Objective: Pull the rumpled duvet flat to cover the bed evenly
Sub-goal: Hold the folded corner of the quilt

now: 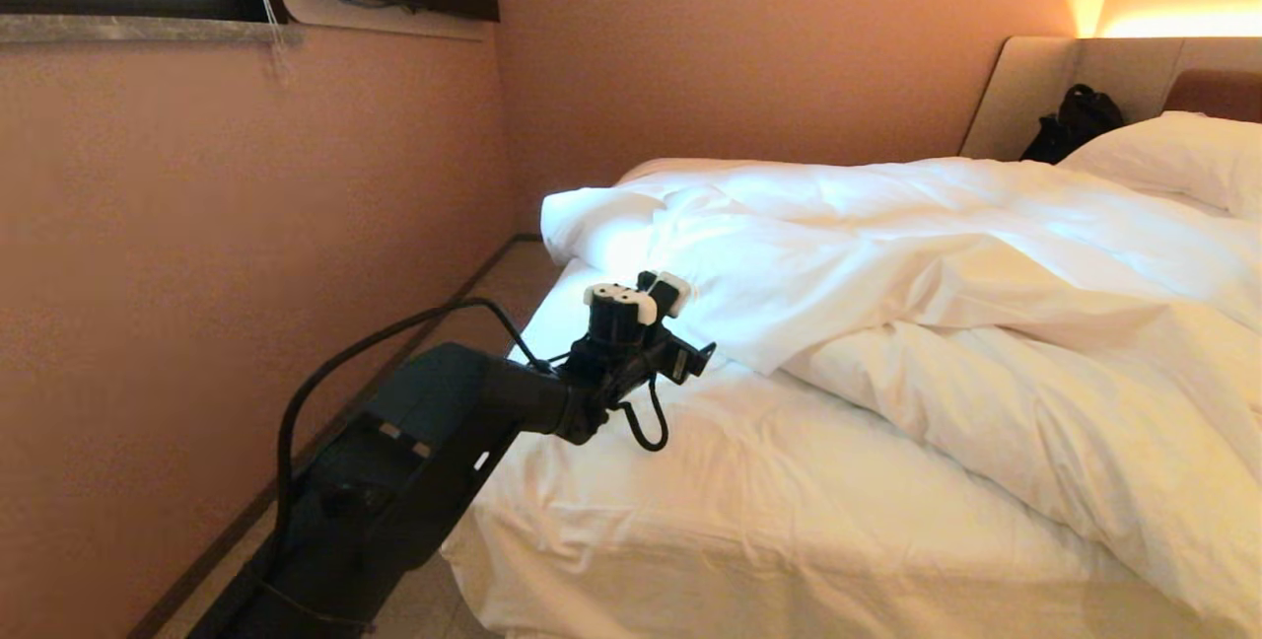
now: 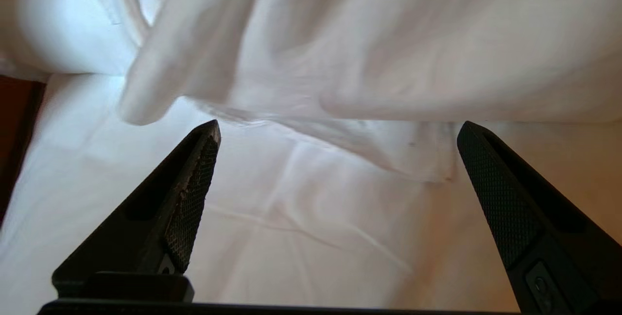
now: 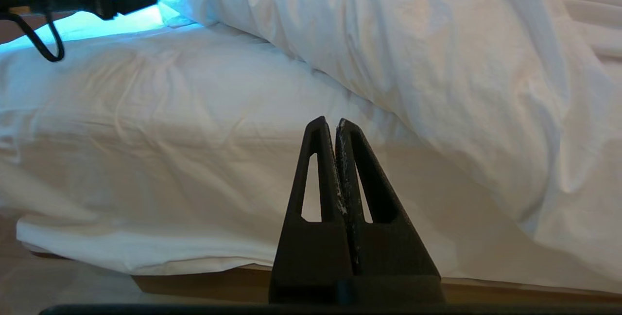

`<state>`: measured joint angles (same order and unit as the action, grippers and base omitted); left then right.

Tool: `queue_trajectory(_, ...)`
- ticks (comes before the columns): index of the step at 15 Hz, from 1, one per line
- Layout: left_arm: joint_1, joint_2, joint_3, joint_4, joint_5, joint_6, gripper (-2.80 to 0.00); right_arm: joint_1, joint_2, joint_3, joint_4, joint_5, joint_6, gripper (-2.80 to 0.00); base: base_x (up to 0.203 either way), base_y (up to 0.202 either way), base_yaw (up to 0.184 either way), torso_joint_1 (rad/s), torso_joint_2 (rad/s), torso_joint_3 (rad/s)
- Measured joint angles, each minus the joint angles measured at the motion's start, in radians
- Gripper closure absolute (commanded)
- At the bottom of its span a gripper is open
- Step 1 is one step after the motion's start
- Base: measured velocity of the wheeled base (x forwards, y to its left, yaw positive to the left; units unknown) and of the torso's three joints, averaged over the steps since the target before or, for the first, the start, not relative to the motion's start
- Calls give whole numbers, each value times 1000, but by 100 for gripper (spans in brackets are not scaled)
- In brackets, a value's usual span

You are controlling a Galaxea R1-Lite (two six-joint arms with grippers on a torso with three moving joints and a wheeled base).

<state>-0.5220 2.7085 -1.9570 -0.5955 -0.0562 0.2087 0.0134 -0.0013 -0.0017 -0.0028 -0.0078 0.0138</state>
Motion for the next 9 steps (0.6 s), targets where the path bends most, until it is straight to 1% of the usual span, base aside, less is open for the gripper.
queue_trajectory(5,19,-2,0,0,-10,0,-280,0,0,0,0,0,1,0,0,0,0,0,0,0)
queue_trajectory(9,-2,2,1,0,-9,1,-280,0,0,0,0,0,1,0,0,0,0,0,0,0)
